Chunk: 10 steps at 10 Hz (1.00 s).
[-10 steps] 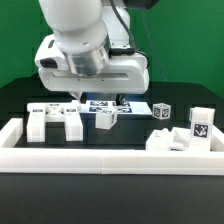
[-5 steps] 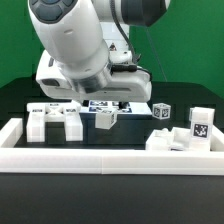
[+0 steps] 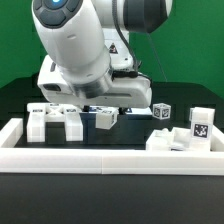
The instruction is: Assemble chair
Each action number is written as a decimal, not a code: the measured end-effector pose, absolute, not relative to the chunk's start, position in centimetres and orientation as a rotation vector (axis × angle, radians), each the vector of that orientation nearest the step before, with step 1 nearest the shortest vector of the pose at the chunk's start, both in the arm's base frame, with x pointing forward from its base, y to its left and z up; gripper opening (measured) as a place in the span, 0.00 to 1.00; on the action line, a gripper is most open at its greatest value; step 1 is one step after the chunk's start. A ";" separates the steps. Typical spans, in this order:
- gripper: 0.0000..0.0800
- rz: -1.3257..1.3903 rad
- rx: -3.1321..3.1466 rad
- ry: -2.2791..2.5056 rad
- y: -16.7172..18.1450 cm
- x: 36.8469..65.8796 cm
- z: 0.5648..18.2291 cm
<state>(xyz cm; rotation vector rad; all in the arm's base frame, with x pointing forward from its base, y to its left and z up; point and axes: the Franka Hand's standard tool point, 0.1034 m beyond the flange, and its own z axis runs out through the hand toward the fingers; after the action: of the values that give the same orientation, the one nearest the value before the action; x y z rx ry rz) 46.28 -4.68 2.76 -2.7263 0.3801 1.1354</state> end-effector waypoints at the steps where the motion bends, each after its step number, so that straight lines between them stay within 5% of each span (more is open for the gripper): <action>1: 0.81 1.136 -2.727 0.378 -4.6 46.2 2.6; 10: 0.81 1.140 -2.731 0.384 -4.1 44.5 0.9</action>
Offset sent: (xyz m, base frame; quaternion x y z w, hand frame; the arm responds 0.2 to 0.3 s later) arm -0.0053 0.0017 -0.0093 0.0029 0.0079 0.0037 1.0000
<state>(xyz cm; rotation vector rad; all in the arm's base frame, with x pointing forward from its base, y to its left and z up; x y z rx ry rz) 44.53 -4.08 0.90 -2.7314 0.3837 1.1401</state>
